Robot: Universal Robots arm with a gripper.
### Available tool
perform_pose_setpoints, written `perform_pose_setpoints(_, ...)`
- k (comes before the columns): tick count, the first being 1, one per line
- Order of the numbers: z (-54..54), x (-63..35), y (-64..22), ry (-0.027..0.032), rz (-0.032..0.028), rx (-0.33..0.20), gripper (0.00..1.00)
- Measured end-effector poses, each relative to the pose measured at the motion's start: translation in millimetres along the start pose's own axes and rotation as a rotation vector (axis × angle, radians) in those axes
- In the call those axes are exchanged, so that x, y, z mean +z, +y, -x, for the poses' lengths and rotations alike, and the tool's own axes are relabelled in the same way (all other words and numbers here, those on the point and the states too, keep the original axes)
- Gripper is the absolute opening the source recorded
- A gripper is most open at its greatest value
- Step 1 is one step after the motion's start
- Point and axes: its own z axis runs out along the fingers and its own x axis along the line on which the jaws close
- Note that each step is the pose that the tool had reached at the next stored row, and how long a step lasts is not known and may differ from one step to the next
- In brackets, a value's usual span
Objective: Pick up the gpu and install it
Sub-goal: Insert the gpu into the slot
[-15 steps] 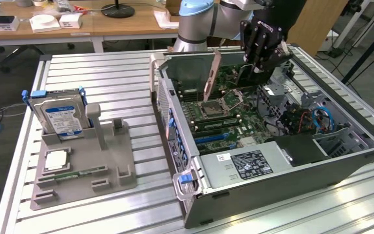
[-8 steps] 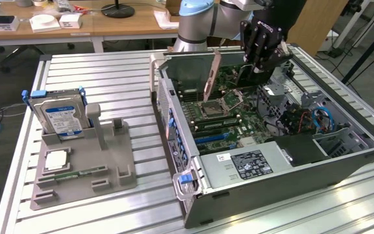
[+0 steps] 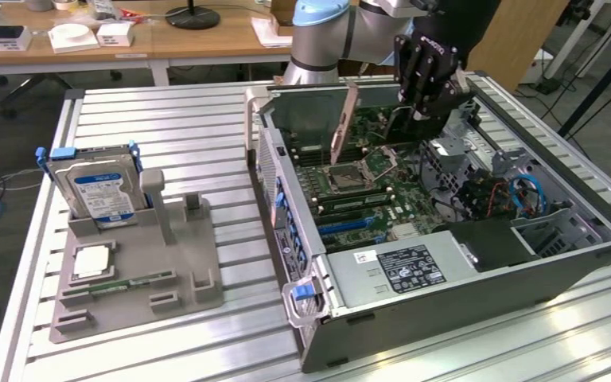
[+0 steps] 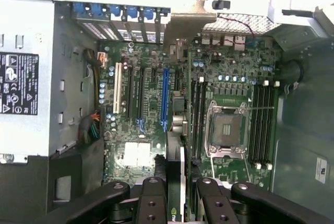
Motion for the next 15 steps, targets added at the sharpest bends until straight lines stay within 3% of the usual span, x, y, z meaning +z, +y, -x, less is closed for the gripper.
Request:
perform_pose_setpoints(7, -0.1, 2.2, 0.0, -0.0008, -0.0019, 0.047, 0.27)
perform_pose_setpoints(15, -0.2, 5.6, -0.1, -0.0011, -0.0056, 0.058, 0.27)
